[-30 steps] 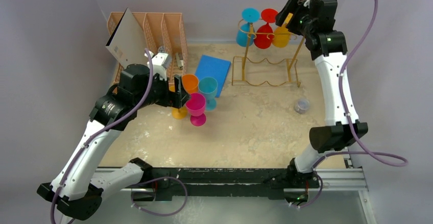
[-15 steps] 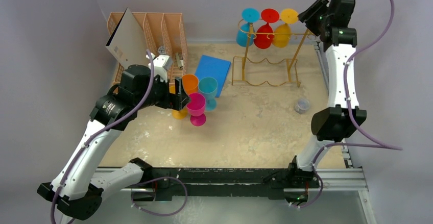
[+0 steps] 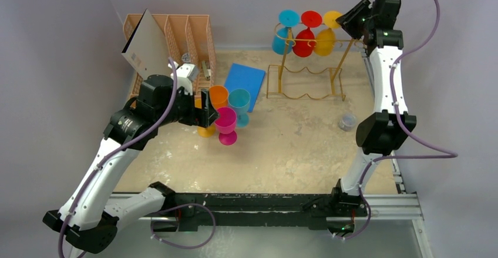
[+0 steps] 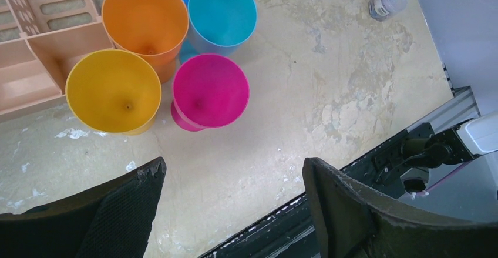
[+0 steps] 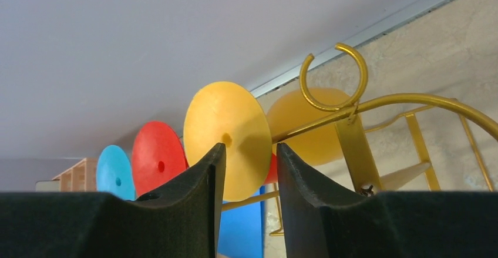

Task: Take the wine glass off the wine glass rack
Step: Pick up the wine glass from the wine rack.

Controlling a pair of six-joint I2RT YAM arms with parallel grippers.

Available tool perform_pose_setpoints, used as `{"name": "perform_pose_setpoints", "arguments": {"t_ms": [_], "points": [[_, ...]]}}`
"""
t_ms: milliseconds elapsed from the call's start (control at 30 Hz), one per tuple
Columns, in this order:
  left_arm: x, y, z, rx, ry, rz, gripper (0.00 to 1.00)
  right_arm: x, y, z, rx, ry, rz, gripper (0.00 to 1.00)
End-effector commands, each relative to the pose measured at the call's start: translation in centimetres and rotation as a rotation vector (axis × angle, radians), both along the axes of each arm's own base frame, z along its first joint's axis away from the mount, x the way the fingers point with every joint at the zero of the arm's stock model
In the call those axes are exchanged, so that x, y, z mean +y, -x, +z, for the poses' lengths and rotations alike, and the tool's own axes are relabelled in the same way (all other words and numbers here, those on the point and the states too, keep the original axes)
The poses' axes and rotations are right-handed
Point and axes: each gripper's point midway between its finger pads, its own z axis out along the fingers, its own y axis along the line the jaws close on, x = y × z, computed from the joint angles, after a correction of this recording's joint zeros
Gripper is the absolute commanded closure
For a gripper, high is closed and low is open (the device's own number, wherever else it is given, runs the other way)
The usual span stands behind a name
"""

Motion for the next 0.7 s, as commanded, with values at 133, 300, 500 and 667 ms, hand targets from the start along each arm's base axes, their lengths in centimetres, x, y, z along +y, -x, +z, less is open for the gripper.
{"name": "perform_pose_setpoints", "arguments": {"t_ms": [133,300,500,667], "points": [[0.1,0.3,0.8,-0.011,0.028,0.01,0.15,1.0,-0.4,3.5,-0.113,-0.071,0.042,0.69],[0.3,0.4,0.7,-0.011,0.021,0.012,0.15,1.3,-0.3,3.6,-0.115,-0.096,0.05,0.73],[0.4,0.4,0.6,-0.009,0.015,0.014,0.15,1.2,-0.1,2.5,-0.091,-0.11,0.045,0.71],[0.4,0.4,0.6,-0.008,0.014,0.012,0.15,1.3,-0.1,1.9,-0.08,-0.128,0.045,0.7]]}}
